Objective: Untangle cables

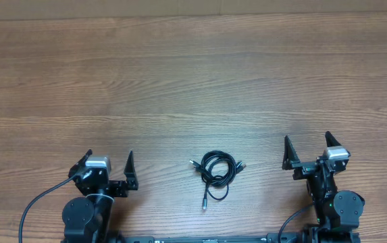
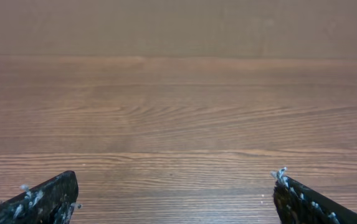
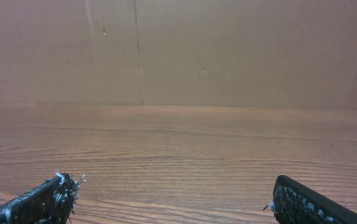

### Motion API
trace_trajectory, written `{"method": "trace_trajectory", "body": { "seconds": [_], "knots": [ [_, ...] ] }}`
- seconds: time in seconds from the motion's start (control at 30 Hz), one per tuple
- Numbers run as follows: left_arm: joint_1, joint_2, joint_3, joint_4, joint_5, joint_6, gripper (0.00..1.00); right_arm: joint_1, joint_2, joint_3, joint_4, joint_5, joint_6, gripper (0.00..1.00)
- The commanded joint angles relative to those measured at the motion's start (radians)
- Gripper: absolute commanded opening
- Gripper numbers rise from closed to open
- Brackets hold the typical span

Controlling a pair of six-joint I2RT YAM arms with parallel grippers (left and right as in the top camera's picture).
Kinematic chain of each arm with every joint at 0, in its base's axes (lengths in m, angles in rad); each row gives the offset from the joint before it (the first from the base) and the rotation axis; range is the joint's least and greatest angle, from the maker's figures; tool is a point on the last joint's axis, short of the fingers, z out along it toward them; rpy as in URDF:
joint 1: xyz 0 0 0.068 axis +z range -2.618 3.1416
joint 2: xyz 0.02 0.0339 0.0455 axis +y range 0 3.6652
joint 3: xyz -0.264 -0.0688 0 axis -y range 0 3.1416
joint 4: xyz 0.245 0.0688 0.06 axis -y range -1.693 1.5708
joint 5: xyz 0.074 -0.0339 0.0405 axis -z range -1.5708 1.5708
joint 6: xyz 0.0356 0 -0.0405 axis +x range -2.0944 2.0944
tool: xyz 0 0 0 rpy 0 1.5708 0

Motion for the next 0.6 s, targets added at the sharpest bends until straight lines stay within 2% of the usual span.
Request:
{"method": "trace_trajectory", "body": {
  "seconds": [0.0,0.3,0.57],
  "knots": [
    [0.006,-0.008,0.026,-0.008,0.040,0.019,1.00,0.008,-0.012,-0.011,0.003,0.013,-0.005,1.00],
    [0.006,0.008,0.030,-0.029,0.040,0.019,1.00,0.008,-0.012,-0.011,0.003,0.013,-0.005,1.00],
    [0.006,0.115,0.068,-0.032,0.040,0.020,1.00,0.008,-0.012,-0.011,0.003,0.013,-0.005,1.00]
  ]
}}
